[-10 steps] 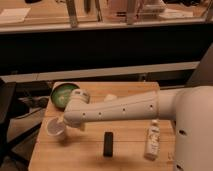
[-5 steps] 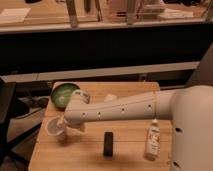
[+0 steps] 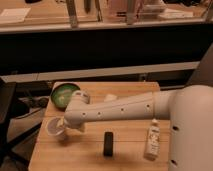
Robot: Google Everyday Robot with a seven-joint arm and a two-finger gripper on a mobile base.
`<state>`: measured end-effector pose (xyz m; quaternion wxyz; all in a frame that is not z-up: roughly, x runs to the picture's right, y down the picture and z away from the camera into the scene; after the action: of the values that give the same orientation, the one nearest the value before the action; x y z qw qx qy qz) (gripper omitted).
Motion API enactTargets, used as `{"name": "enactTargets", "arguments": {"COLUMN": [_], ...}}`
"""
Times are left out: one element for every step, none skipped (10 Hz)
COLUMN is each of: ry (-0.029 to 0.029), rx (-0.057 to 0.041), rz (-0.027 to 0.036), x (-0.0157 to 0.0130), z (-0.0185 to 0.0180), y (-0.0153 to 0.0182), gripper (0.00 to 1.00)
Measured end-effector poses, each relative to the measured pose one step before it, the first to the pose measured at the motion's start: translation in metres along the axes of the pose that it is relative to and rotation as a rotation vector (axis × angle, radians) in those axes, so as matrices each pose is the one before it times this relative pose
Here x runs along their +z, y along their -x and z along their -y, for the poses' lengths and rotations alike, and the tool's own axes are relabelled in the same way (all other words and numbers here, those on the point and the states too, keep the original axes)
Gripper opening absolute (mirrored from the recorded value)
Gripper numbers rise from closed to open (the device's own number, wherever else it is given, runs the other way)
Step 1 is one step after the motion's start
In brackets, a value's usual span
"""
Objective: Place the ceramic cup in the ceramic bowl
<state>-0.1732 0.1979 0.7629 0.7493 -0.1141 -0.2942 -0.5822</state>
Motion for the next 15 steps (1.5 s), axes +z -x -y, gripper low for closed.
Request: {"name": "enactTargets", "arguments": {"ry": [-0.00033,-0.00018,0.00028,0.00052,-0.00049,0.00039,-0.00013,-0.00135,-0.00116,-0.0006,-0.0015,-0.0006,-0.00137,-0.00154,-0.00098], "rx": [-0.00421,-0.00379,-0.00179,-0.00337,-0.00283,-0.00147,-0.00223,-0.00135,-0.00123,-0.00141,0.00052,0.00066,0.00096,0.00095,0.00014], "rz": [0.0047,0.00244,0.00298,0.00463,0.00281,0.00308,0.0031,0.00227,0.00272,0.00238,0.00197,0.00201,0.00137,0.00172,0.00139], "x": [0.00193,0.00123,0.00104,0.00226,0.00129,0.00137,0.00124,0.00074,0.00139,0.00134,0.00075,0.00066,0.00034,0.0008,0.00084], "z": [-0.00051,-0.00031,-0.00032,-0.00034,0.00022,-0.00068,-0.00022,-0.00019,-0.00009,-0.00025,0.00012,-0.00016,-0.00003,-0.00016,-0.00006], "y": [0.00038,-0.00006,0.00031,0.0005,0.00042,0.00016,0.00038,0.00035,0.00038,0.00029,0.00022,0.00048,0.00006,0.0002,0.00022], "gripper": [0.8,0.8,0.8,0.8,0.8,0.8,0.8,0.8,0.8,0.8,0.8,0.8,0.8,0.8,0.8]}}
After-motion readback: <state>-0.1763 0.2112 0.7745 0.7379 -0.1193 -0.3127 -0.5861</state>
